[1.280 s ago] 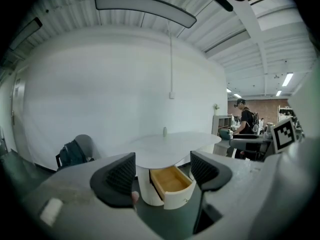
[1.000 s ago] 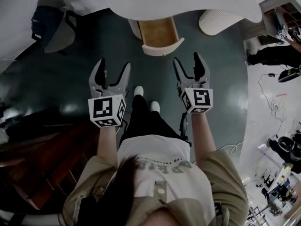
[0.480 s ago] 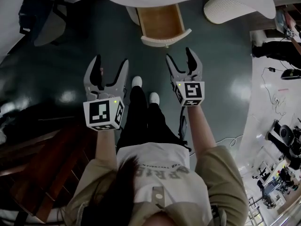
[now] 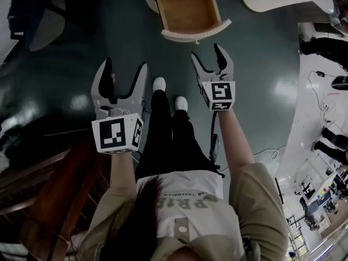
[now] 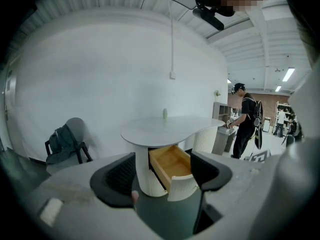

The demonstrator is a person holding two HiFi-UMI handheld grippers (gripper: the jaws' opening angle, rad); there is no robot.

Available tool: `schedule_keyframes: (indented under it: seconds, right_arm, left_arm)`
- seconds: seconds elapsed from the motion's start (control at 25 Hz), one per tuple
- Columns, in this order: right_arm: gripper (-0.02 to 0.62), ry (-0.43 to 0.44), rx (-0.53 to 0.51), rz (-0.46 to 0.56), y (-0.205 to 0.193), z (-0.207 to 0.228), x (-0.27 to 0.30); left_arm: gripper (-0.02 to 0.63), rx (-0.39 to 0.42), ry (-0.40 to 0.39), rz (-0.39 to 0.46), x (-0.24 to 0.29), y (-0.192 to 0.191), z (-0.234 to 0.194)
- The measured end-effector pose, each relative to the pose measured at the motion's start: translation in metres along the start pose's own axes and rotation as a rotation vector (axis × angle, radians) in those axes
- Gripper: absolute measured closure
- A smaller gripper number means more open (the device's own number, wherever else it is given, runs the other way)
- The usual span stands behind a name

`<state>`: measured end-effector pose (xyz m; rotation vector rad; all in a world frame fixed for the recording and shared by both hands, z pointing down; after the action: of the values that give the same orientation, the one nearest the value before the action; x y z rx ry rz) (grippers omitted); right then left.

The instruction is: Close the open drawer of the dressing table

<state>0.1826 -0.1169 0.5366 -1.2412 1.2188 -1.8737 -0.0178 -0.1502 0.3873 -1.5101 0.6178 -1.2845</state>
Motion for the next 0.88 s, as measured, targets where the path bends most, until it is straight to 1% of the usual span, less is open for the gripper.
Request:
schedule_keyframes:
  seconds: [0.36, 0.52, 0.76, 0.88]
  right_arm:
    - [0.282, -0.009, 0.008, -0.084, -0.060, 0.009, 0.032]
    - [0.282, -0.016, 0.051, -0.141, -0.087, 0.012, 0.046]
    - [0.291, -0.047, 0.037, -0.184, -0.106, 0.019, 0.064]
    - [0.293, -0.051, 0.056, -0.193, -0.116, 0.021, 0.070]
  left_arm:
    - [0.258, 0.020, -0.025, -0.005, 0.014, -0.032, 0.007]
    - [0.258, 0.023, -0.031, -0.007, 0.019, -0.046, 0.007]
    - [0.258, 0.026, -0.041, -0.008, 0.024, -0.061, 0.009]
    - [0.258, 0.035, -0.055, -0.022, 0.023, -0.072, 0.013]
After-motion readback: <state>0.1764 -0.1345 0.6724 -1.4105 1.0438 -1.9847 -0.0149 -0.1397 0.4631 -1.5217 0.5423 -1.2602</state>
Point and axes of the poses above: the fingertips, and each gripper's own axes: x forward along the fingers, z to its right, y out of its top, the point moved 1 cm from there along -x, backward along the fingers, and after that the axes turned 14 degrees about y, right-handed, at the moved point
